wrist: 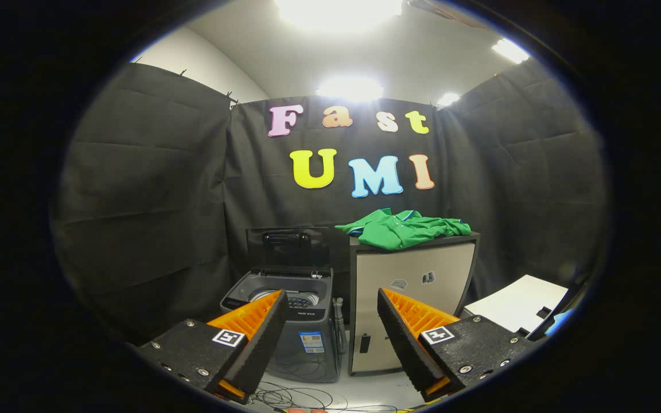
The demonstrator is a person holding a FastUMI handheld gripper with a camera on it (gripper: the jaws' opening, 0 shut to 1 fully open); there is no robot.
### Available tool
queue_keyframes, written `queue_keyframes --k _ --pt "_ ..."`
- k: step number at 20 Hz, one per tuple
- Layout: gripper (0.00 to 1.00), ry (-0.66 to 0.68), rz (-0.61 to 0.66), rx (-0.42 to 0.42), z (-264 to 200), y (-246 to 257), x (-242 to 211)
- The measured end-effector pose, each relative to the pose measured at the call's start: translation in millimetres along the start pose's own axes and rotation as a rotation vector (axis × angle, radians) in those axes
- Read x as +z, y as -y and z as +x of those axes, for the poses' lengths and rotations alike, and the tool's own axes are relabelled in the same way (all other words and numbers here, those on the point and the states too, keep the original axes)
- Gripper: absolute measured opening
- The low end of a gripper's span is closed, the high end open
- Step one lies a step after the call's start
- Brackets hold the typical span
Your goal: Put the clothes into the washing machine and then close the washing machine lid.
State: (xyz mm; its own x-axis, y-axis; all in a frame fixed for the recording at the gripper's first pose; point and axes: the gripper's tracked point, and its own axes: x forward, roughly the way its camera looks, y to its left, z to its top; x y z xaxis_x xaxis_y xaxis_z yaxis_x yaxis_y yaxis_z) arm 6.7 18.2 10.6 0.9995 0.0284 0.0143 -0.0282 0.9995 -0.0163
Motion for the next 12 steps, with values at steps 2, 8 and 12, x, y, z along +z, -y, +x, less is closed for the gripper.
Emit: queue_keyframes --k 2,8,12 --pt "0.96 -0.004 -0.009 -0.008 3.7 0.5 6.5" --pt "0.96 0.017 -0.021 -0.043 15.5 1.5 50.6" --pt "0.96 0.028 -0.036 -0.076 26.7 8.6 78.9"
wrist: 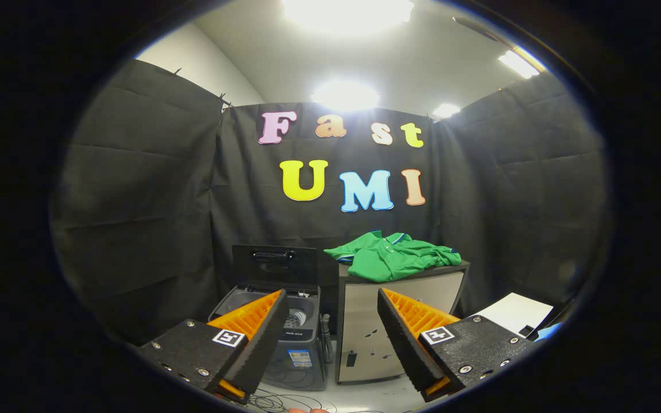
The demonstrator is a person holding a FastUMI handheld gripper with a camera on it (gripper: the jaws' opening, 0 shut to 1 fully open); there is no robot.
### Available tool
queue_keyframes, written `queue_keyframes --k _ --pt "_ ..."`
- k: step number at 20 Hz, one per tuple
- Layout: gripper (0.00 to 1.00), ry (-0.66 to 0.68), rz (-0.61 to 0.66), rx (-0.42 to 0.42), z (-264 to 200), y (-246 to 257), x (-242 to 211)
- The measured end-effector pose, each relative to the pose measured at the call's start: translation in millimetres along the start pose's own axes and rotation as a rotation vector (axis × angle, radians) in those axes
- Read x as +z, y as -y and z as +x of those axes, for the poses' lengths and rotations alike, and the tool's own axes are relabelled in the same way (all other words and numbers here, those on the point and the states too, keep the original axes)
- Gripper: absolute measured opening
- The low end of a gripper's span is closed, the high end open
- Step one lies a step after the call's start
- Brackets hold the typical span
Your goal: Put the clothes into the washing machine and then close the washing machine lid.
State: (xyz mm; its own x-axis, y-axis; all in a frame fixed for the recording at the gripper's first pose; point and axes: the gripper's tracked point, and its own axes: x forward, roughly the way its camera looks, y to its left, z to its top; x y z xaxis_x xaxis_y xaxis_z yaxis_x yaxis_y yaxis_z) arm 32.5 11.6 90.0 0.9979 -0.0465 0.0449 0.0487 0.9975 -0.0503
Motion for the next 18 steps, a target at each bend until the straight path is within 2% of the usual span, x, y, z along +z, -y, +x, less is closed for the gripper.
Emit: queue_keyframes --k 10,18 --pt "0.96 -0.005 -0.034 -0.119 52.4 37.9 64.5" --pt "0.96 -0.079 -0.031 -0.177 127.0 74.5 88.3"
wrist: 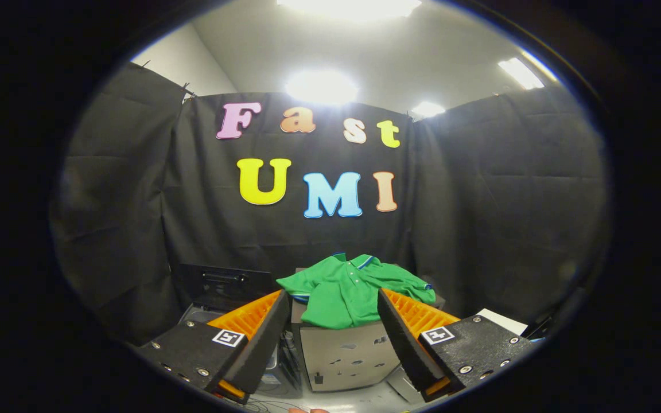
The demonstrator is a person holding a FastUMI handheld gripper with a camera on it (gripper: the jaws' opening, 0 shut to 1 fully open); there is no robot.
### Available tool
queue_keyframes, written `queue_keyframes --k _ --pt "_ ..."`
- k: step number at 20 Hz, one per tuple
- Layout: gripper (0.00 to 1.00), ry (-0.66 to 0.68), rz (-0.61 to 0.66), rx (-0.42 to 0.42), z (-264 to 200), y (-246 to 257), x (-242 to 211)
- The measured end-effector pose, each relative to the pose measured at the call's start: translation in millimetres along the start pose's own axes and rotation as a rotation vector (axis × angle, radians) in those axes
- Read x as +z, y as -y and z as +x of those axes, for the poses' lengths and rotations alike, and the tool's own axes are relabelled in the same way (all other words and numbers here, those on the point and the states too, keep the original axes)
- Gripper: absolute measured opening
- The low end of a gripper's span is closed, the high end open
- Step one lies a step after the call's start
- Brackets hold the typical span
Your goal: Put the clothes into the washing machine and then close the washing machine lid.
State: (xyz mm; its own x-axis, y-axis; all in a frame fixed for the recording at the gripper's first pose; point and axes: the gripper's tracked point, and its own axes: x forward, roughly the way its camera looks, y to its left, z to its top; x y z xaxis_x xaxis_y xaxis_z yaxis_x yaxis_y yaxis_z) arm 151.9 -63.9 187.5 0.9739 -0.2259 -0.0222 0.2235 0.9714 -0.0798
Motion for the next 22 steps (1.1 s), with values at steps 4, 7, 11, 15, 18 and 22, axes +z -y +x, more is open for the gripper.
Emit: queue_keyframes --k 4,7,11,15,18,22 --pt "0.96 -0.046 0.029 -0.015 52.1 13.0 2.1" --pt "0.96 -0.063 0.053 -0.023 91.0 27.8 2.5" --pt "0.96 -0.115 0.049 -0.027 144.3 48.3 -7.6" --pt "0.96 -0.155 0.080 -0.019 196.9 66.2 -14.5" --pt "0.96 -0.207 0.069 -0.015 235.2 82.0 -27.6" --pt "0.96 -0.307 -0.017 0.024 277.1 89.6 -50.9"
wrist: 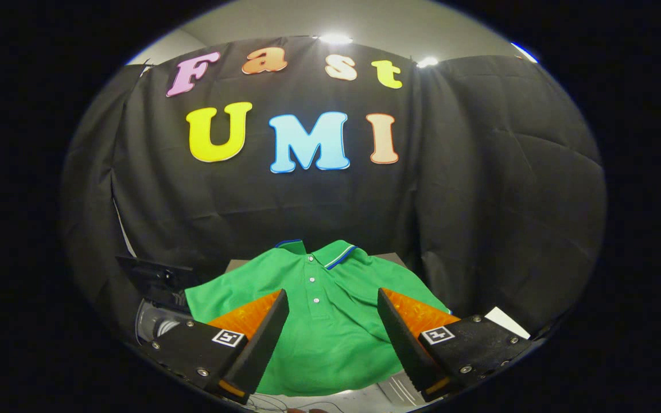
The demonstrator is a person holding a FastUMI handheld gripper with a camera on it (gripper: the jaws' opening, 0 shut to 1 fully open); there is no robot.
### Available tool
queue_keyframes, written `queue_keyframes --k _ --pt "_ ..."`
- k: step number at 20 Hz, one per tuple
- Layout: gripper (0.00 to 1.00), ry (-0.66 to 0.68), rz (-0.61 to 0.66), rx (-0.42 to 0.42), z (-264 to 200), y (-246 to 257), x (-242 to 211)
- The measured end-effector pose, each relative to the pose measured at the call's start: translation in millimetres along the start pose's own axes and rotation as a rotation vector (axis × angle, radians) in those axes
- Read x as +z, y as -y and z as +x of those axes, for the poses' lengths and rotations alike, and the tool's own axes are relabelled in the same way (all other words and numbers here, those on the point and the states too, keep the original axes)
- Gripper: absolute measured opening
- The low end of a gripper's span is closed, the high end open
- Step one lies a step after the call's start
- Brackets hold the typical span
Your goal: Put the clothes into the washing machine and then close the washing machine lid.
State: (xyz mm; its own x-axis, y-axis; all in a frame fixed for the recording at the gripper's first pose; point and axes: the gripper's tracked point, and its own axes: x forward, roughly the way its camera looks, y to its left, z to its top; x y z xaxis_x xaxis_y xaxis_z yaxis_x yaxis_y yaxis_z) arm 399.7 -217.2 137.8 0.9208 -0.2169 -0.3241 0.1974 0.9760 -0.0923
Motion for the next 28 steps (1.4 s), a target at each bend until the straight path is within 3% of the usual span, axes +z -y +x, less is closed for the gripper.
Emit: queue_keyframes --k 4,9,17,28 --pt "0.96 -0.117 -0.067 0.049 38.5 -1.8 -15.4" --pt "0.97 -0.222 -0.026 0.119 70.6 -9.8 -29.3" --pt "0.97 -0.354 -0.020 0.178 84.7 -13.5 -69.2" --pt "0.97 -0.321 -0.017 0.167 86.9 -20.1 -72.9"
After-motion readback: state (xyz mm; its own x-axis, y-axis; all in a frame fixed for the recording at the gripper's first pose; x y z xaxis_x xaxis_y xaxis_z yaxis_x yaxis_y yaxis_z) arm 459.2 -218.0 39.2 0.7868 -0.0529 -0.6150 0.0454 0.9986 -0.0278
